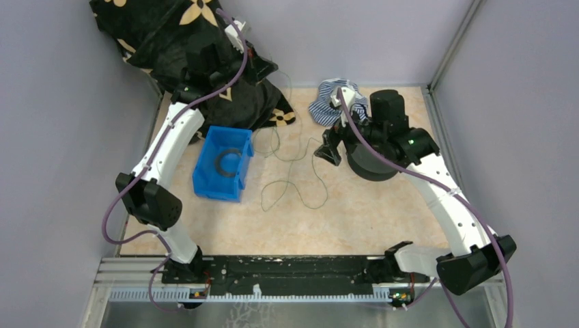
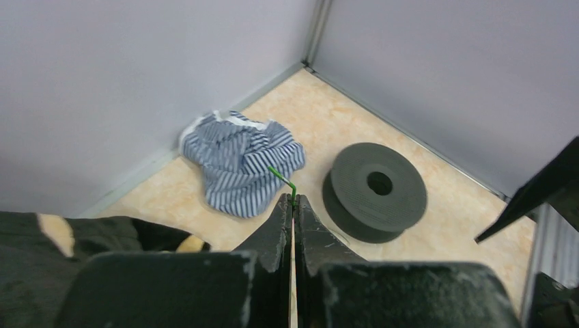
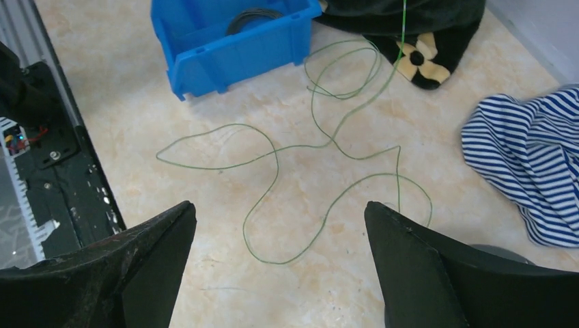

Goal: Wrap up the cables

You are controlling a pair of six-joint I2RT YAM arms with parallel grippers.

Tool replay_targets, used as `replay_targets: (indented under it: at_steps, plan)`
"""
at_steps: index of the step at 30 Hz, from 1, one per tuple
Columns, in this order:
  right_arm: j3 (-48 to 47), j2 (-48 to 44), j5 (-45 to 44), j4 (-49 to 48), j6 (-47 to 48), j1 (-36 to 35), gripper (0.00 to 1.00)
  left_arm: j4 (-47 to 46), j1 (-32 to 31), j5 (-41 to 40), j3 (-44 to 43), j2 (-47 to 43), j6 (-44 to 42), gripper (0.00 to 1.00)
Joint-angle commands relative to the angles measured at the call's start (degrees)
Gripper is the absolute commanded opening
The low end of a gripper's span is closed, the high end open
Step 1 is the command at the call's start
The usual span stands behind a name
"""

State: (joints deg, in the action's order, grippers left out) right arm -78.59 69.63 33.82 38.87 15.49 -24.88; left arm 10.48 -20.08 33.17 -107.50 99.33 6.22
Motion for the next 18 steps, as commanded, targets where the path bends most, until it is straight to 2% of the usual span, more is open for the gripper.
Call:
replay_targets:
  at_steps: [1,7,11,18]
  plan:
    - [0.2,-3.8,-5.2,-3.4,0.8,-0.2,0.94,-0.8,-2.3,7.3,2.8,-1.3,3.6,0.00]
    - [1.5,-4.8,-8.5,-10.7,-2.0,-0.2,0.90,-4.9,-7.4,17.0,7.7,-2.9,4.5,0.00]
    - [-0.6,-4.3,-8.8,-11.8,-0.5,-0.2,0.81,-6.5,-10.5,21.9,10.2,-3.5,3.6,0.00]
    - [0.5,-4.2,-9.0,-11.0,2.1,-0.2,0.68,-11.5,-12.0,29.5,12.8,-4.3,7.2,0.00]
